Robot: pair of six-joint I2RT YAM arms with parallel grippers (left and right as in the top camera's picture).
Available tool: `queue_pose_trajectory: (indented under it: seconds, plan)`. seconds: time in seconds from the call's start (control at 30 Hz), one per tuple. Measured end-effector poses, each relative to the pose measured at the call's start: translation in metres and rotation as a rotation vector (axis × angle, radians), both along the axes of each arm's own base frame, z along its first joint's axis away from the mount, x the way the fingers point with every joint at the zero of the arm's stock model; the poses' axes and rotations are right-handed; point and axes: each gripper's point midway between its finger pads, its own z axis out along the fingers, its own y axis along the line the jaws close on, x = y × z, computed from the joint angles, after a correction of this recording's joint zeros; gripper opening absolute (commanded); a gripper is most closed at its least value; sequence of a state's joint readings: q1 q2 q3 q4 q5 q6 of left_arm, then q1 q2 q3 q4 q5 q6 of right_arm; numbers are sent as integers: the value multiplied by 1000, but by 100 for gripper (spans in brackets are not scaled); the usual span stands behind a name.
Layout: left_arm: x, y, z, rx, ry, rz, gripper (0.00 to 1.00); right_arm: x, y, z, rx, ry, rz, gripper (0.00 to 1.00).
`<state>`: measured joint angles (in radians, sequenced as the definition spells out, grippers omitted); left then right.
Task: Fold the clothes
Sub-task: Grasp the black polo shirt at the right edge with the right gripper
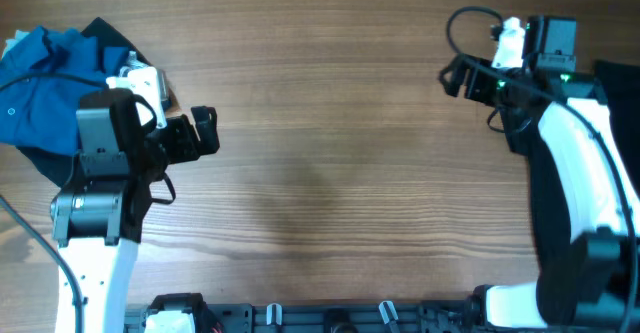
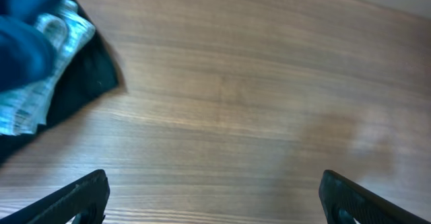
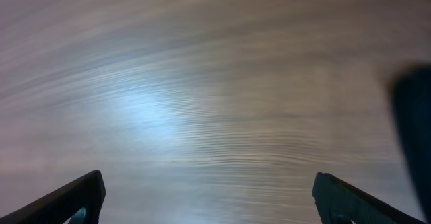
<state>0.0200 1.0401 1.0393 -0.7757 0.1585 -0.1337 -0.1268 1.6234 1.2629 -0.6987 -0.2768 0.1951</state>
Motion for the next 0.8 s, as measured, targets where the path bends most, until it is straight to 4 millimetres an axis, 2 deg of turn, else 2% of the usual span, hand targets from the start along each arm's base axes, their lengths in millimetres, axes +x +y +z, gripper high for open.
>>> queue_pose_trajectory:
  seconds: [0.07, 0.13, 0.23, 0.27, 0.33, 0.43, 0.47, 0.5, 0.53, 0.57, 0.6, 0.73, 0.8]
  plan:
    - [0, -7, -4, -30, 19, -29, 100, 2, -44, -27, -9, 69, -156, 99]
    - [0, -13, -5, -54, 26, -53, 100, 2, -80, -48, -10, 109, -273, 99]
    - [0, -19, -5, -80, 28, -78, 100, 8, -127, -77, -13, 115, -390, 95]
    - [0, -20, -5, -87, 28, -84, 100, 13, -136, -85, -20, 103, -395, 92]
    - [-1, -22, -5, -93, 28, -90, 100, 22, -141, -95, -32, 82, -383, 86]
    - [-1, -22, -5, -95, 31, -92, 100, 27, -139, -114, -37, 92, -360, 84]
    - [-1, -22, -5, -95, 31, -92, 100, 27, -137, -121, -35, 108, -356, 80]
    - [-1, -22, -5, -95, 31, -92, 100, 27, -136, -129, -37, 123, -348, 73]
    - [-1, -22, -5, -95, 30, -92, 100, 31, -136, -126, -40, 108, -342, 53]
    - [-2, -22, -5, -96, 32, -93, 100, 33, -134, -129, -41, 113, -337, 23]
    - [-2, -22, -5, -96, 33, -93, 100, 33, -133, -130, -47, 116, -325, 4]
    - [-2, -23, -5, -99, 32, -95, 100, 30, -124, -138, -33, 153, -317, 4]
    - [-1, -23, -4, -100, 27, -97, 100, 32, -112, -137, -11, 155, -303, 4]
